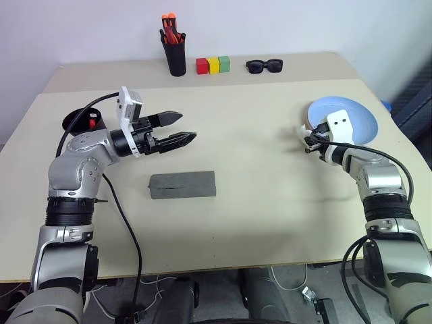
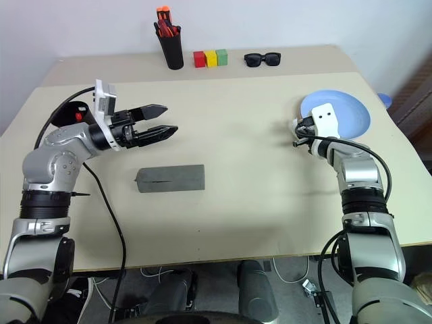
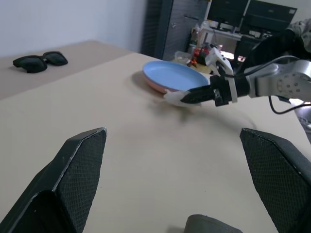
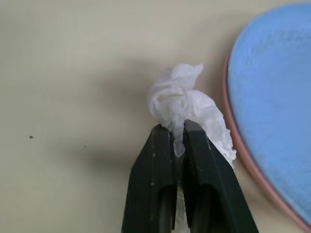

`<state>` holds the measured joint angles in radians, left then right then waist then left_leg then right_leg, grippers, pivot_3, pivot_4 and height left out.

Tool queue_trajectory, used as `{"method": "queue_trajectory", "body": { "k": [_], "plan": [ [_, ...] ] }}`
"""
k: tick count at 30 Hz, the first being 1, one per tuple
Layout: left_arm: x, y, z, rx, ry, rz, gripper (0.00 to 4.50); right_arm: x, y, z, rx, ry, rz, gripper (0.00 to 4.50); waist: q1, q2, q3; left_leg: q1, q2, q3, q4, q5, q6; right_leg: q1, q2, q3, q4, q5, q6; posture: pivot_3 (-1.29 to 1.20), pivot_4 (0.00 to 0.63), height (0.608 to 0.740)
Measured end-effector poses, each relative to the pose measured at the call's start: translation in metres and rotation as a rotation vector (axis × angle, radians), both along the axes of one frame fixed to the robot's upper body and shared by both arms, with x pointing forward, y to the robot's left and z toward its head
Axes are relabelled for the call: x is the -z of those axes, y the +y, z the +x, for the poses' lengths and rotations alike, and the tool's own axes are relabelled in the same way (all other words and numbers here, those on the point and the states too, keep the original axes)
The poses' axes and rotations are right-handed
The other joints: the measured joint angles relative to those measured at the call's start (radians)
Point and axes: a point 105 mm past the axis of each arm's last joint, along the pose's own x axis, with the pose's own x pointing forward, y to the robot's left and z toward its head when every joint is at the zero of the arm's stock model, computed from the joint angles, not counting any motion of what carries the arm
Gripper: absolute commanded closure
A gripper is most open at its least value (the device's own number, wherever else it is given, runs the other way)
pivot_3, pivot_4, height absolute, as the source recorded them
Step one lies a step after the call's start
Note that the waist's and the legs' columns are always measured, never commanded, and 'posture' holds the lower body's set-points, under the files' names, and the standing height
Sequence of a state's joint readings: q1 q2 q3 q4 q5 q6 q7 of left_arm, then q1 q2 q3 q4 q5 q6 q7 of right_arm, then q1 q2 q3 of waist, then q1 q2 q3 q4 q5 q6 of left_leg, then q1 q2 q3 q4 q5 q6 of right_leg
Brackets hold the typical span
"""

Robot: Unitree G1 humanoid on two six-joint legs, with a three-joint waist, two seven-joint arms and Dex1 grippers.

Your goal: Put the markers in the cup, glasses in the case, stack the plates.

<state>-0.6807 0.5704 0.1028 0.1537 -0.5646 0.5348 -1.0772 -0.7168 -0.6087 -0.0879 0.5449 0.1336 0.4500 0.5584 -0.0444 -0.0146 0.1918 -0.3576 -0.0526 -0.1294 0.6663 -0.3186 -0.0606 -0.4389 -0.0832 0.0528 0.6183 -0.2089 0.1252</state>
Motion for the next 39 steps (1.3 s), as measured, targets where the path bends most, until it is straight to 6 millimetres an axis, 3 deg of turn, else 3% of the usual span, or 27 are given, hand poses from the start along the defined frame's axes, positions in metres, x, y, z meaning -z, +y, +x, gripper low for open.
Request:
{"method": "queue_trajectory", "body": {
  "k": [4,8,11,15,19,24,26,28,31,34,39],
  "plan": [
    [-0.001,0.000,0.000,0.000,0.001,-0.006,0.00,-0.016,0.002,0.002,-0.026,-0.063,0.050,4.43,0.000,0.000,0.000,0.000,0.000,0.000,0.000,0.000,0.000,0.000,0.000,0.000,0.000,0.000,0.000,0.00,0.150,0.740],
    [-0.004,-0.002,-0.001,0.001,-0.008,-0.013,0.00,-0.058,-0.031,0.014,0.130,-0.226,0.012,4.43,0.001,0.000,0.000,0.000,0.000,0.000,0.000,0.000,0.000,0.000,0.000,0.000,0.000,0.000,0.000,0.00,0.150,0.740],
    [-0.007,-0.001,-0.002,-0.002,-0.001,-0.029,0.00,-0.075,-0.057,0.015,0.229,-0.294,-0.034,3.51,0.001,0.000,0.000,0.000,0.000,0.000,-0.001,0.000,0.000,0.000,0.000,0.000,-0.001,0.000,0.000,0.00,0.150,0.740],
    [-0.010,-0.003,-0.005,-0.002,-0.020,-0.025,0.00,-0.051,-0.065,0.016,0.256,-0.227,-0.088,1.64,-0.004,0.000,0.000,0.000,0.000,0.002,-0.001,0.000,0.000,0.000,0.000,0.001,-0.001,0.000,0.000,0.00,0.150,0.740],
    [-0.009,-0.003,-0.004,-0.004,-0.015,-0.032,0.00,-0.045,-0.067,0.017,0.258,-0.219,-0.124,1.64,-0.008,0.000,0.000,0.000,0.000,0.002,-0.001,0.000,0.000,-0.001,0.000,0.002,0.000,0.000,0.000,0.00,0.150,0.740],
    [-0.007,-0.004,-0.003,0.000,-0.008,-0.046,0.00,-0.074,-0.069,0.016,0.255,-0.322,-0.120,1.64,-0.008,0.000,0.000,0.000,0.000,0.002,-0.001,0.000,0.000,-0.001,0.000,0.002,-0.001,0.000,0.000,0.00,0.150,0.740],
    [-0.005,-0.003,-0.003,0.000,-0.001,-0.050,0.00,-0.090,-0.055,0.013,0.154,-0.376,-0.061,1.64,-0.007,0.000,0.000,0.000,0.000,0.002,-0.001,0.000,0.000,-0.001,0.000,0.002,-0.001,0.000,0.000,0.00,0.150,0.740],
    [-0.002,-0.003,-0.004,0.002,0.007,-0.056,0.00,-0.099,-0.027,0.002,-0.022,-0.422,-0.045,1.64,-0.007,0.000,0.000,0.000,0.001,0.002,-0.001,0.000,0.000,0.000,0.001,0.001,-0.001,0.000,0.000,0.00,0.150,0.740],
    [0.007,0.001,-0.006,-0.007,0.025,-0.066,0.00,-0.088,0.003,-0.017,-0.211,-0.415,-0.066,1.64,-0.003,0.000,0.000,0.000,0.000,0.002,-0.001,0.000,0.000,0.000,0.000,0.001,-0.001,0.000,0.000,0.00,0.150,0.740],
    [0.030,0.012,-0.012,-0.021,0.089,-0.063,0.00,-0.079,0.031,-0.043,-0.401,-0.357,0.039,1.64,-0.001,0.000,0.000,0.000,0.001,0.001,-0.001,0.000,0.000,0.000,0.000,0.002,0.000,0.000,0.000,0.00,0.150,0.740],
    [0.040,0.014,-0.029,0.037,0.129,-0.031,0.00,-0.076,0.075,-0.106,-0.733,-0.237,0.099,1.64,0.010,0.000,0.000,0.001,0.001,-0.001,0.000,-0.001,0.001,0.003,0.000,0.000,-0.001,0.000,0.000,0.00,0.150,0.740]
  ]
}}
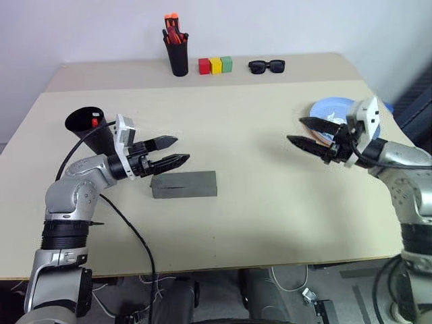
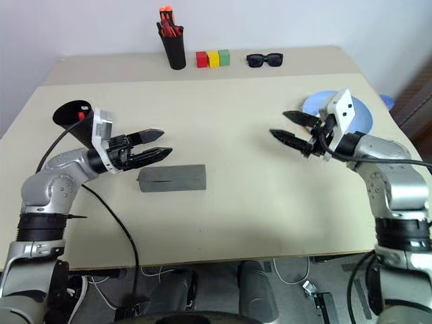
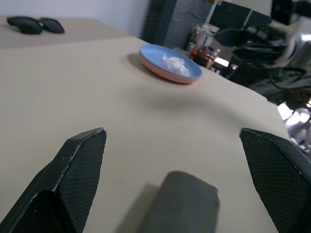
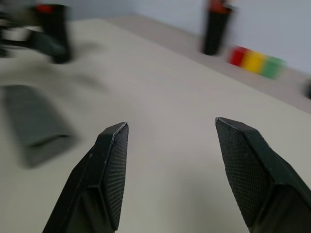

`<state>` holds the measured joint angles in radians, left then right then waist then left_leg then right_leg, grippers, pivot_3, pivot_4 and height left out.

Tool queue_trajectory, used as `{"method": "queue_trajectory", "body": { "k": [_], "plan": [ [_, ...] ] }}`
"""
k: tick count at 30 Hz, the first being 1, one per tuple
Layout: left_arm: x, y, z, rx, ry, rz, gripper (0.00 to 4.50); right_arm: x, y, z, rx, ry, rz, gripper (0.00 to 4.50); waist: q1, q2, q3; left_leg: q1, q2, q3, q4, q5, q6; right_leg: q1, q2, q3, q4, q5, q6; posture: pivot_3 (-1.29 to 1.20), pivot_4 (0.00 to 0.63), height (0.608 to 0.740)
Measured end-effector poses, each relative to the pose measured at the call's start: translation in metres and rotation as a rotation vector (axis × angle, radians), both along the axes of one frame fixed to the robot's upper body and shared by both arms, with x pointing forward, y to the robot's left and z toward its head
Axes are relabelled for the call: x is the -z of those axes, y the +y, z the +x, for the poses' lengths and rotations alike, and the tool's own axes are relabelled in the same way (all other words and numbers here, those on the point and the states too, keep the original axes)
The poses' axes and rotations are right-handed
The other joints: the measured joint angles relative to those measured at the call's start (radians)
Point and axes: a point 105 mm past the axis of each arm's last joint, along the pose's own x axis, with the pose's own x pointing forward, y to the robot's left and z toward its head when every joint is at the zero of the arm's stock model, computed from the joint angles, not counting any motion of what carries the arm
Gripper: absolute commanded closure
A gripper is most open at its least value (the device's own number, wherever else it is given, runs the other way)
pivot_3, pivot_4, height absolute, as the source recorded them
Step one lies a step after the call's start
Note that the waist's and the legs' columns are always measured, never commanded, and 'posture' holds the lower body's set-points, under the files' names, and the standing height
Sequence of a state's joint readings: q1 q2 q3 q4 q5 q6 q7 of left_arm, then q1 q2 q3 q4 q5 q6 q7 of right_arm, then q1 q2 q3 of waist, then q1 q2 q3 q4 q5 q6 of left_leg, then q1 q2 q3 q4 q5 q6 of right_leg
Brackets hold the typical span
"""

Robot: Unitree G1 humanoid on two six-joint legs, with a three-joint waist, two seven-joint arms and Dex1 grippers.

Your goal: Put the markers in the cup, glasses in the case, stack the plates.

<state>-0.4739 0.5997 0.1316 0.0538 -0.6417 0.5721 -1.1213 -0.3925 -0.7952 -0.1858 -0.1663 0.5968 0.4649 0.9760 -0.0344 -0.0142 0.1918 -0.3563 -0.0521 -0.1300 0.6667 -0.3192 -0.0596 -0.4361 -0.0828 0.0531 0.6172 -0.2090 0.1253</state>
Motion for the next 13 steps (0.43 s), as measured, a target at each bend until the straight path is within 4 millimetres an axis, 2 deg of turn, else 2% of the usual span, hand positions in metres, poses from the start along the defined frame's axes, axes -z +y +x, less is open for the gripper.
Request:
{"method": "queue_trajectory", "body": {
  "k": [3,6,9,13],
  "plan": [
    [0.012,0.006,-0.018,0.033,0.027,0.056,0.00,0.016,0.015,-0.030,-0.110,0.091,-0.003,1.64,-0.001,0.000,0.000,0.001,0.000,0.000,0.000,0.000,0.001,0.001,0.000,0.000,-0.001,0.000,0.000,0.00,0.150,0.740],
    [0.023,0.008,-0.029,0.044,0.066,0.053,0.00,0.025,0.023,-0.049,-0.163,0.119,-0.011,1.64,0.000,0.000,0.000,0.001,0.000,0.000,0.000,0.000,0.001,0.002,0.000,0.000,-0.001,0.000,0.000,0.00,0.150,0.740],
    [0.031,0.020,-0.038,0.029,0.093,0.079,0.00,0.030,0.025,-0.060,-0.197,0.122,-0.012,1.64,-0.001,0.000,0.000,0.002,0.000,0.000,0.000,0.000,0.001,0.003,0.000,0.000,-0.001,0.000,0.000,0.00,0.150,0.740],
    [0.039,0.029,-0.043,0.006,0.100,0.101,0.00,0.028,0.023,-0.064,-0.219,0.100,-0.001,1.64,0.001,0.000,0.000,0.002,0.001,0.001,0.000,0.000,0.001,0.003,0.000,0.000,-0.001,0.000,0.000,0.00,0.150,0.740]
  ]
}}
